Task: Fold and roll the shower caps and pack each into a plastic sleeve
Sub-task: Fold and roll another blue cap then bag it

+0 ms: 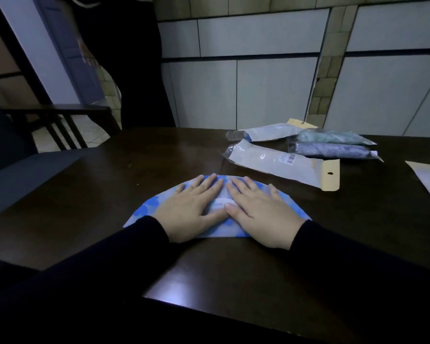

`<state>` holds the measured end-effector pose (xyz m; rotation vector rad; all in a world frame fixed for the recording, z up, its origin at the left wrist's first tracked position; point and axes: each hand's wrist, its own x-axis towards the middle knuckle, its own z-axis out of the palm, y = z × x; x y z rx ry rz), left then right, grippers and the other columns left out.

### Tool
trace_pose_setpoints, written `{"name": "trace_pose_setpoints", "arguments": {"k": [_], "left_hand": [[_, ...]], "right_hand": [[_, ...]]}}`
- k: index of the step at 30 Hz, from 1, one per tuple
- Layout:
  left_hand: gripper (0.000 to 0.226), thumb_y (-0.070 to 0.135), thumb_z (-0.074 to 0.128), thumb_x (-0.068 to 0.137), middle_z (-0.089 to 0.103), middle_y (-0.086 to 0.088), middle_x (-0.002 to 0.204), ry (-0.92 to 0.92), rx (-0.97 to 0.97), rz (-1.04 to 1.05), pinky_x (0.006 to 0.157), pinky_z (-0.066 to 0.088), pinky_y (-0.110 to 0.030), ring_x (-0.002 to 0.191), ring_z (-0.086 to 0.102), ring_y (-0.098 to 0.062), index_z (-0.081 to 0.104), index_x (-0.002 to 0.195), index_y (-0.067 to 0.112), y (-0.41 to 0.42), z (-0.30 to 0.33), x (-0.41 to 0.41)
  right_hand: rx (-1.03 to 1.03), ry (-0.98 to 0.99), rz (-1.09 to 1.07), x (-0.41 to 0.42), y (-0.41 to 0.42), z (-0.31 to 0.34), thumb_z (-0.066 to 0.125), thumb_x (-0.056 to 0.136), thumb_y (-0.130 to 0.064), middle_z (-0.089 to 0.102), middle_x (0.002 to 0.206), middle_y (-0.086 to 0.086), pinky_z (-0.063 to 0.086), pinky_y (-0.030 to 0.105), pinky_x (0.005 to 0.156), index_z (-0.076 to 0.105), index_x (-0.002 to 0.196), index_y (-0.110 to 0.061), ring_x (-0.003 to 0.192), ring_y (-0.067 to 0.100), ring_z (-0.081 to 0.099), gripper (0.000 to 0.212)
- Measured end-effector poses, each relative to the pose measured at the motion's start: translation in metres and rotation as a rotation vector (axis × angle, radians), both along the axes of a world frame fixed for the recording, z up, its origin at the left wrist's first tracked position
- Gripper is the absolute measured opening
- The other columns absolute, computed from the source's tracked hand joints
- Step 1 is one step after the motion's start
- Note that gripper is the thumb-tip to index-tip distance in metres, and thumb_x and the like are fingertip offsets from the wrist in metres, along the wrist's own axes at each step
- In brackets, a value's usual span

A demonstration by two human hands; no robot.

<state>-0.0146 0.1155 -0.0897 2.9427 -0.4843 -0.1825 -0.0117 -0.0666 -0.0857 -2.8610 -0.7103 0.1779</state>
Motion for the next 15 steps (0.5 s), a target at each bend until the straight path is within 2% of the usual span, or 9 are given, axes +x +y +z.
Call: {"name": "trace_pose_setpoints", "arguments": {"k": [3, 9, 11, 13, 15], "left_hand": [[0.097, 0.086, 0.011, 0.070, -0.009, 0.014, 0.161, 0.041, 0.047, 0.049, 0.120, 0.000, -0.041, 0.148, -0.007, -0.008, -0.002, 0.152, 0.037, 0.013, 0.003, 0.003], [0.095, 0.087, 0.007, 0.067, -0.010, 0.014, 0.161, 0.085, 0.029, 0.080, 0.120, 0.000, -0.041, 0.148, -0.007, -0.010, -0.003, 0.151, 0.043, 0.028, 0.004, 0.000], [0.092, 0.088, 0.006, 0.071, -0.011, 0.013, 0.161, 0.090, 0.020, 0.079, 0.119, -0.001, -0.040, 0.148, -0.008, -0.011, -0.004, 0.151, 0.043, 0.030, 0.003, -0.002], [0.083, 0.082, 0.012, 0.082, -0.013, 0.012, 0.161, 0.106, 0.021, 0.083, 0.119, -0.002, -0.040, 0.148, -0.010, -0.011, -0.005, 0.152, 0.041, 0.029, 0.002, -0.008], [0.080, 0.075, 0.014, 0.082, -0.014, 0.013, 0.160, 0.138, 0.039, 0.087, 0.119, -0.003, -0.040, 0.148, -0.012, -0.011, -0.006, 0.152, 0.041, 0.028, 0.005, -0.017]], "right_hand": [[-0.050, 0.023, -0.021, 0.002, -0.003, -0.003, 0.015, 0.100, -0.052, -0.009, 0.161, -0.009, -0.003, 0.044, 0.117, -0.002, 0.154, -0.028, 0.147, 0.013, -0.012, 0.061], [-0.048, 0.063, -0.068, -0.001, -0.023, -0.001, 0.017, 0.098, -0.057, -0.012, 0.161, -0.008, -0.002, 0.039, 0.117, -0.002, 0.154, -0.027, 0.147, 0.012, -0.009, 0.066], [-0.047, 0.071, -0.050, -0.003, -0.030, 0.000, 0.017, 0.098, -0.057, -0.012, 0.160, -0.008, -0.003, 0.038, 0.117, -0.002, 0.154, -0.028, 0.147, 0.011, -0.009, 0.066], [-0.049, 0.084, -0.022, -0.005, -0.034, 0.000, 0.017, 0.098, -0.058, -0.013, 0.160, -0.009, -0.005, 0.040, 0.117, -0.004, 0.153, -0.029, 0.147, 0.010, -0.011, 0.066], [-0.056, 0.089, 0.009, -0.005, -0.037, 0.001, 0.017, 0.097, -0.060, -0.014, 0.160, -0.010, -0.008, 0.040, 0.116, -0.005, 0.153, -0.030, 0.146, 0.008, -0.012, 0.067]]}}
